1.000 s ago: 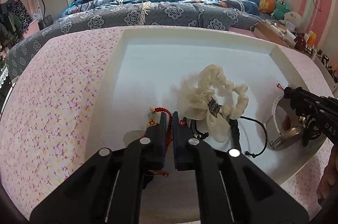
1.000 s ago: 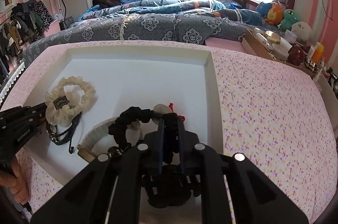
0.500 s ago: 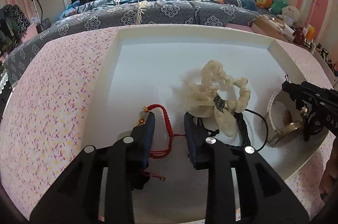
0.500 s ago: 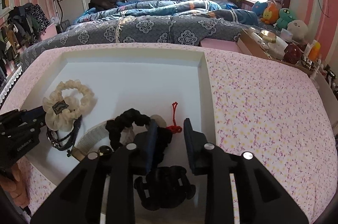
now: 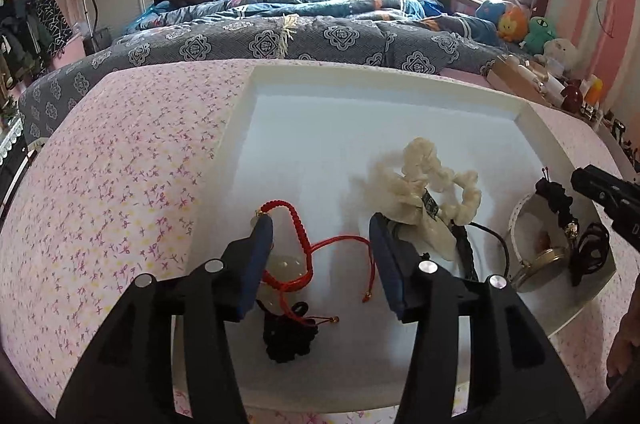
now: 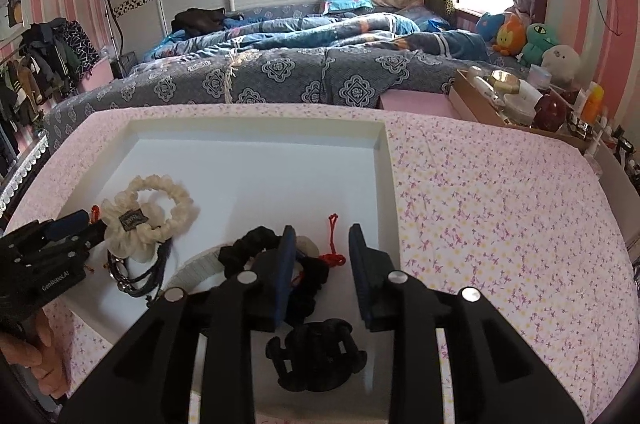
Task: Organize jewelry
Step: 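Withdraw both tools from the tray toward the remaining pendant and keychain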
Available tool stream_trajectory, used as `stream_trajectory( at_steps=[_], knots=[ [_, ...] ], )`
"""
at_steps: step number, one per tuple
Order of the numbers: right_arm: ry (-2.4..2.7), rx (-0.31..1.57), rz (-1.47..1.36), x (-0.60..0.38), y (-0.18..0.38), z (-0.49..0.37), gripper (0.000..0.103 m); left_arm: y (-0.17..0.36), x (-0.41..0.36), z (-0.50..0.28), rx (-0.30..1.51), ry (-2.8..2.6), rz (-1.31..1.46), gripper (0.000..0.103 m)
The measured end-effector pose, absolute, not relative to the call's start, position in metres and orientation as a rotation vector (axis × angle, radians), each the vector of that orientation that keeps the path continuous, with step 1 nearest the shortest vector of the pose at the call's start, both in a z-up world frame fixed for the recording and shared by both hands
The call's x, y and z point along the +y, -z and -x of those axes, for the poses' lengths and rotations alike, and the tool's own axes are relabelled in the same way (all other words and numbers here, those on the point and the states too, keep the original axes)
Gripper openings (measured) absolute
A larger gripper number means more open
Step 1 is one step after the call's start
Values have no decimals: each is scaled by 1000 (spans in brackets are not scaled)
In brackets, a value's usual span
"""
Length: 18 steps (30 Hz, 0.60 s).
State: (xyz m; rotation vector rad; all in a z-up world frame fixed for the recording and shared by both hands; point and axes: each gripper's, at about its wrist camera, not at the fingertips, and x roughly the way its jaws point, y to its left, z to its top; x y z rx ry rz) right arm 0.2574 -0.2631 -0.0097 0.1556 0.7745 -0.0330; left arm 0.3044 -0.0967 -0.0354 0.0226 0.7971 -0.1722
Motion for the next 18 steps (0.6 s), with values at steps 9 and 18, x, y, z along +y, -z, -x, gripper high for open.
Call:
stream_trajectory(
  at_steps=[9,18],
  knots=[
    [24,716,-170,-271,-16,-246,28,1,-77,-284,698,289,131,55],
    [19,651,-178,-276,-43,-234,35,-8,-66,-283,718,283,177,55]
  ],
)
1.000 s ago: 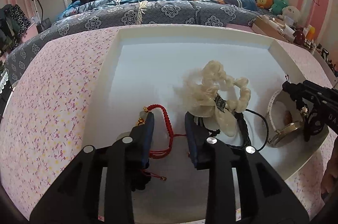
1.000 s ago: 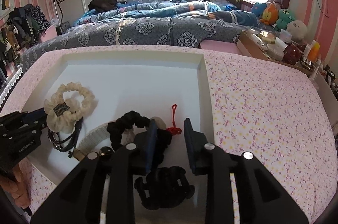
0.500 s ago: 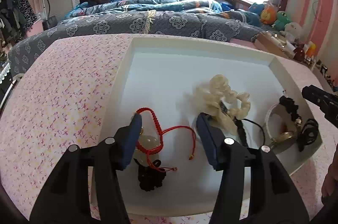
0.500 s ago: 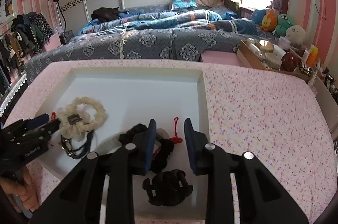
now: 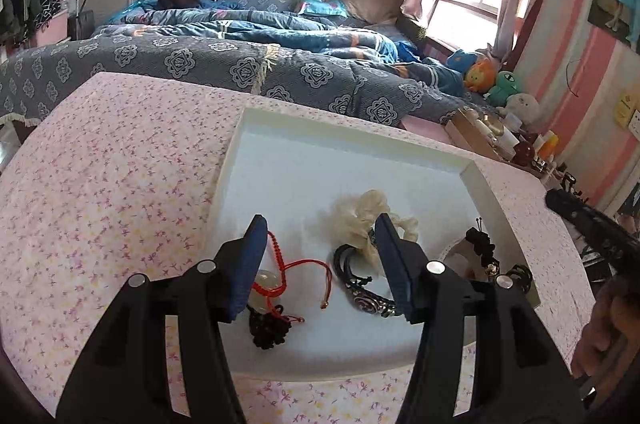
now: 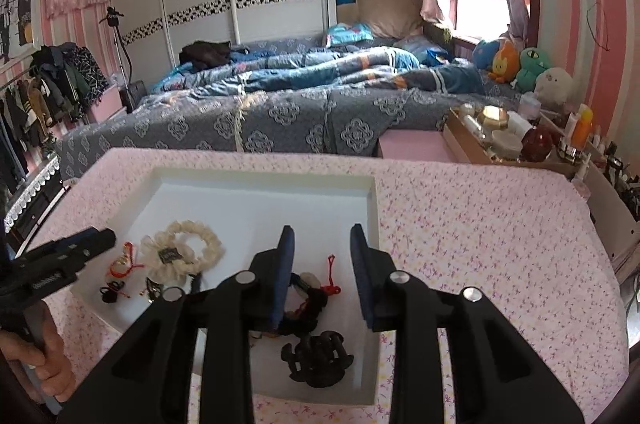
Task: Organize jewelry
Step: 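Withdraw both tools from the tray toward the remaining pendant and keychain, then grasp the black cord keychain with the right tool while the left tool grasps the brown teardrop pendant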
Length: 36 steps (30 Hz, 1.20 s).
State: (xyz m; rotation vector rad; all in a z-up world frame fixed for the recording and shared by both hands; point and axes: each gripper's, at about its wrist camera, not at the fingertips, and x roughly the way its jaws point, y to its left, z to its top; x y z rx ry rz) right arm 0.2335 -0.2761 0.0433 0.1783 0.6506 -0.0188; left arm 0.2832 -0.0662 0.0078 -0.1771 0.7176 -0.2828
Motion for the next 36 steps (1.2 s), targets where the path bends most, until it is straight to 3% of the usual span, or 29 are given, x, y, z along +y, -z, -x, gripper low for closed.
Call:
stream_trajectory(
  at_steps=[4,6,10,15,21,25,28,30,32,36],
  knots=[
    [9,624,-169,-276,-59,-227,36,-51,-56,-263,613,283,187,56],
    [12,589,-164,-277,-72,-217,36,-76,-52,-247,557,259,161,61],
    [20,572,-120,-274,-83,-198,36,-93,-45,-213,521,221,53,62],
    [56,612,-139,-286,-56,-142,37,-62,-8,-160,553,151,-66,64],
    [85,707,-176,-293,-3,-77,46,-6,49,-102,590,55,-142,69],
    [108,727,-228,-289,12,-45,49,14,69,-92,637,48,-102,73],
    [97,724,-242,-270,14,-37,59,20,79,-89,656,56,-60,75],
    [65,731,-243,-251,15,-34,59,24,76,-89,666,61,-60,77],
    [40,735,-231,-235,16,-33,59,24,79,-86,659,68,-50,86],
    [-10,739,-210,-201,15,-34,59,26,78,-95,693,97,-9,89]
  ],
)
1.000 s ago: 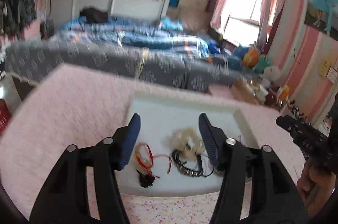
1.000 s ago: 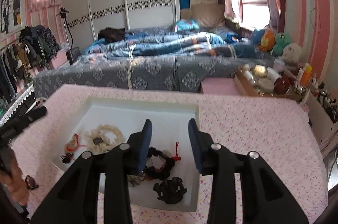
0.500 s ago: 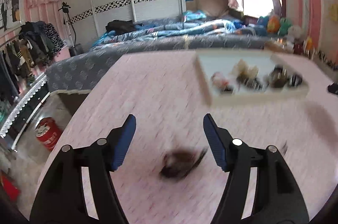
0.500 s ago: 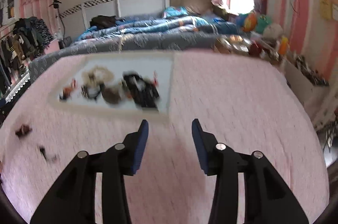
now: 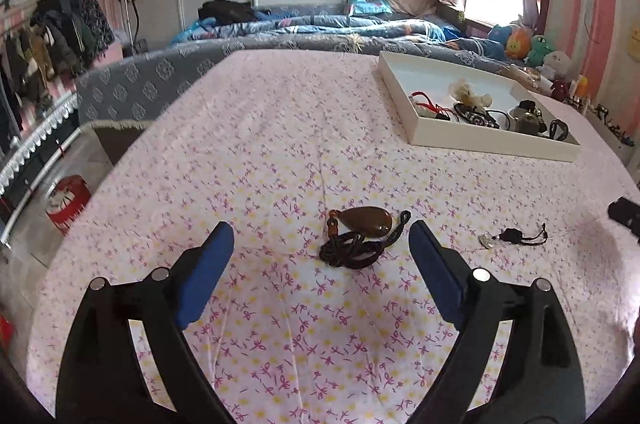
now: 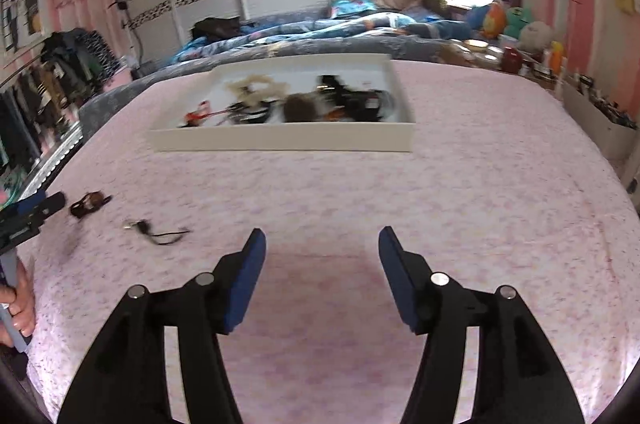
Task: Organize jewelry
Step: 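Grasp the black cord keychain with the right tool while the left tool grasps the brown teardrop pendant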
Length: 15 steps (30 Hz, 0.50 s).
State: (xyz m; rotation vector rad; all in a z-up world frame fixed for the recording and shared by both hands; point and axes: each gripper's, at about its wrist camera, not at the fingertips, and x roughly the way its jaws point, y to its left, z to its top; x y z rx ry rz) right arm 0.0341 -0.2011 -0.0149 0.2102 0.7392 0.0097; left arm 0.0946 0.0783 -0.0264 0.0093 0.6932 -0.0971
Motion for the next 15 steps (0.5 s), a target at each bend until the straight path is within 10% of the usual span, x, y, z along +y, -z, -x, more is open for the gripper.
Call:
stream_trajectory(
  at_steps=[15],
  knots=[
    [-180,804,-102,-93,19,-66,59,30,63,-98,727,111,-73,91]
  ],
)
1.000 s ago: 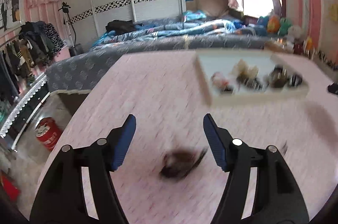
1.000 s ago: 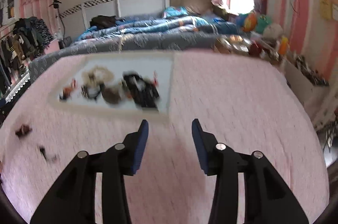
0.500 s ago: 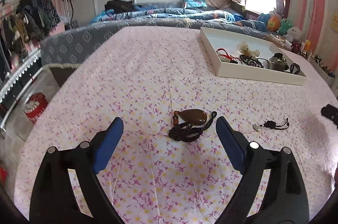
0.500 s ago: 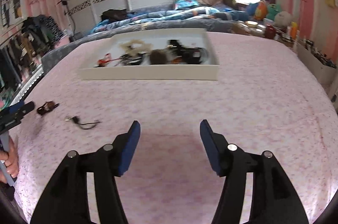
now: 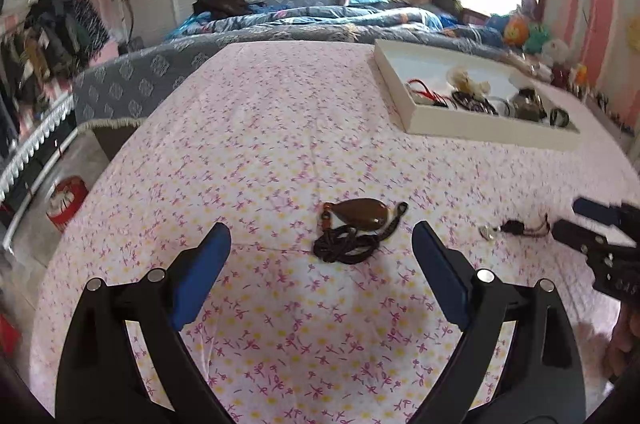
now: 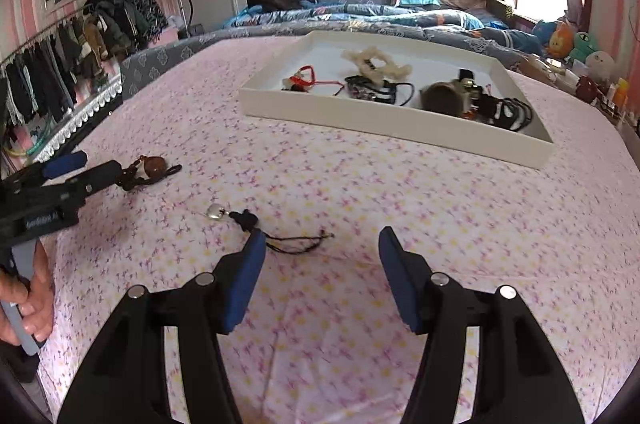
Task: Organize jewelry
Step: 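Grasp the black cord keychain with the right tool while the left tool grasps the brown teardrop pendant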
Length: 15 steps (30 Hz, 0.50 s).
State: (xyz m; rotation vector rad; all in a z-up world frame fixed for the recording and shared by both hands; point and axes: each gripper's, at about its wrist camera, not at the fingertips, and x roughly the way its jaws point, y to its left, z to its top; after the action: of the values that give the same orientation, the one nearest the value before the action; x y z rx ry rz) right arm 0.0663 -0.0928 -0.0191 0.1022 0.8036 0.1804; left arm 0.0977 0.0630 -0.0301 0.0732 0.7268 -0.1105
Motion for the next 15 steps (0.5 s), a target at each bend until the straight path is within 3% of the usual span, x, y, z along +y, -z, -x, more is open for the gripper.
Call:
stream_trajectory(
  at_steps=[6,10,12,13,15],
  knots=[
    [-197,869,-88,-82,25,-85,57,30,54,-96,720,123,-133,91],
    [-223,896,-64,-76,29,-87,45,29,63,-98,731,126,-81,91],
    [-230,889,-63,-75,28,-85,34,30,67,-99,738,131,-57,91],
    [-234,886,-69,-75,28,-84,22,30,68,-99,740,133,-52,91],
    [-236,885,-91,-79,28,-84,12,31,69,-100,747,135,-46,91]
  ],
)
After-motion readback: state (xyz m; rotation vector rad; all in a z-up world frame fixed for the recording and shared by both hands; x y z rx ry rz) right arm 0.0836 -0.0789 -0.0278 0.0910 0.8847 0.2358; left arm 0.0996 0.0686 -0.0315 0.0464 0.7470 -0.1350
